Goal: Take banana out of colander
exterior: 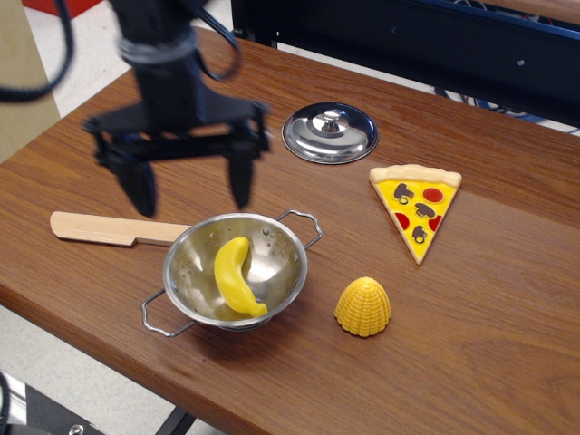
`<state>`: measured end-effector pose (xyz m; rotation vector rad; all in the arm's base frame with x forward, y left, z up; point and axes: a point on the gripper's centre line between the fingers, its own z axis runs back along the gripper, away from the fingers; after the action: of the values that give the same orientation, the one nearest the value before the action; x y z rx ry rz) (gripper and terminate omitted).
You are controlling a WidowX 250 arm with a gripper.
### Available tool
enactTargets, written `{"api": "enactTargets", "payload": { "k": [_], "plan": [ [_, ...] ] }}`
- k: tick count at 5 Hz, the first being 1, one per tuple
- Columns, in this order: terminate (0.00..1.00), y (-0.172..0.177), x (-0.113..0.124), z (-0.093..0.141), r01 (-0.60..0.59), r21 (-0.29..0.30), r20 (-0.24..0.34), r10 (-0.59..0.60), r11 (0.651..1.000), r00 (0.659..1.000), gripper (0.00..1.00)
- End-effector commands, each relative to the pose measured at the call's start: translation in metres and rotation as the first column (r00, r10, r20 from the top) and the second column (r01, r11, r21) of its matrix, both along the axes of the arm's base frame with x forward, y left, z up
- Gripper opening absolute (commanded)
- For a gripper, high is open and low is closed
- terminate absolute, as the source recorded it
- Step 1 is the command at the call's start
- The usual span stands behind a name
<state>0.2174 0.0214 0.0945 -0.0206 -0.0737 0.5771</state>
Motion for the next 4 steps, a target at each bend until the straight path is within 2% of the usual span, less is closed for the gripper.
{"api": "enactTargets", "payload": {
  "k": [1, 3, 4],
  "plan": [
    [0.00, -0.026, 0.016, -0.018, -0.073, 0.018, 0.123, 0.070, 0.997, 0.990, 1.00],
    [0.00, -0.028, 0.012, -0.036, -0.132, 0.045, 0.135, 0.125, 0.990, 0.983, 1.00],
    [0.00, -0.022, 0.007, -0.044, -0.151, 0.050, 0.116, 0.145, 0.987, 0.983, 1.00]
  ]
}}
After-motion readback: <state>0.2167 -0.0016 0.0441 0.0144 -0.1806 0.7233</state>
